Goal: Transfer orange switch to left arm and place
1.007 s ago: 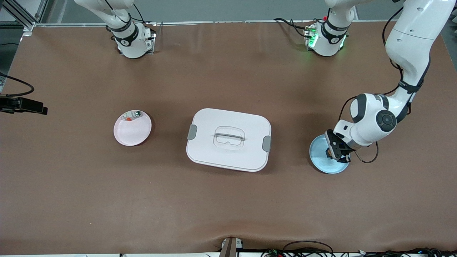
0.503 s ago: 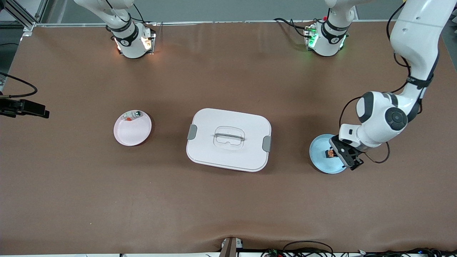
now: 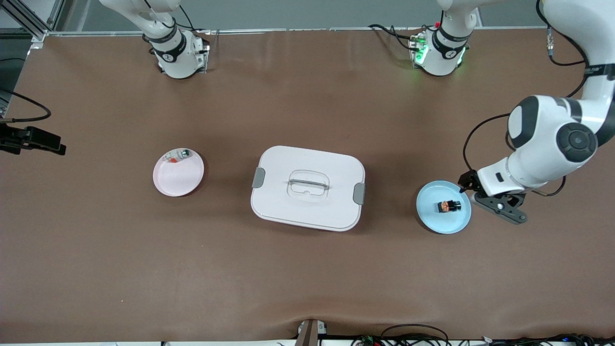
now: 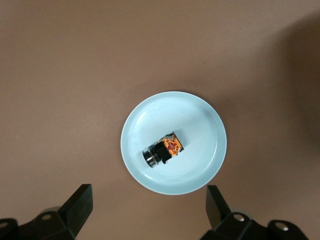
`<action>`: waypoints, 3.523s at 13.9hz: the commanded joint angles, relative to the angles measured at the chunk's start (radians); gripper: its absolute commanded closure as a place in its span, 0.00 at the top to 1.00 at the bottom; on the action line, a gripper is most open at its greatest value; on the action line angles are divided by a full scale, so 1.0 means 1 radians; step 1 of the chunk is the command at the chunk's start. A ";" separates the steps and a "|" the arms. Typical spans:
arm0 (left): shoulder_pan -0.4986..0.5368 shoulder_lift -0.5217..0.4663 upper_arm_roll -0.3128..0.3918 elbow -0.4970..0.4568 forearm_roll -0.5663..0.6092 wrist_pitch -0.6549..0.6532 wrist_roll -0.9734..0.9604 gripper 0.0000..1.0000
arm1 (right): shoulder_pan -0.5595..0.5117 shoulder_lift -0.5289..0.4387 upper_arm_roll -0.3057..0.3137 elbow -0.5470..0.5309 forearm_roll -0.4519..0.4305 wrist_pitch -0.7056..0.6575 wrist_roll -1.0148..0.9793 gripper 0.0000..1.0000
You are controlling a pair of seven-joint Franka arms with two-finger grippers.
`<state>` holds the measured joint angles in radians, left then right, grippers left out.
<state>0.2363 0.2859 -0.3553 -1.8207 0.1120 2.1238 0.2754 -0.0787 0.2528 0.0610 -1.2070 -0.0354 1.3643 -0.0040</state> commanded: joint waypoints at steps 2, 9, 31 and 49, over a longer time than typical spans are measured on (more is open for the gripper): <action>0.011 -0.114 -0.005 0.011 0.005 -0.085 -0.209 1.00 | -0.012 -0.124 0.000 -0.177 0.015 0.073 0.004 1.00; 0.009 -0.220 -0.007 0.147 0.005 -0.347 -0.464 1.00 | -0.033 -0.153 -0.009 -0.183 0.084 0.075 0.001 1.00; -0.273 -0.393 0.320 0.146 -0.111 -0.576 -0.438 1.00 | -0.033 -0.164 0.000 -0.177 0.037 0.094 -0.002 1.00; -0.275 -0.363 0.317 0.179 -0.098 -0.582 -0.427 1.00 | -0.036 -0.165 -0.004 -0.172 0.045 0.084 0.013 1.00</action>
<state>-0.0259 -0.0766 -0.0494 -1.6520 0.0120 1.5400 -0.1586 -0.1093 0.1149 0.0538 -1.3556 0.0102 1.4472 -0.0037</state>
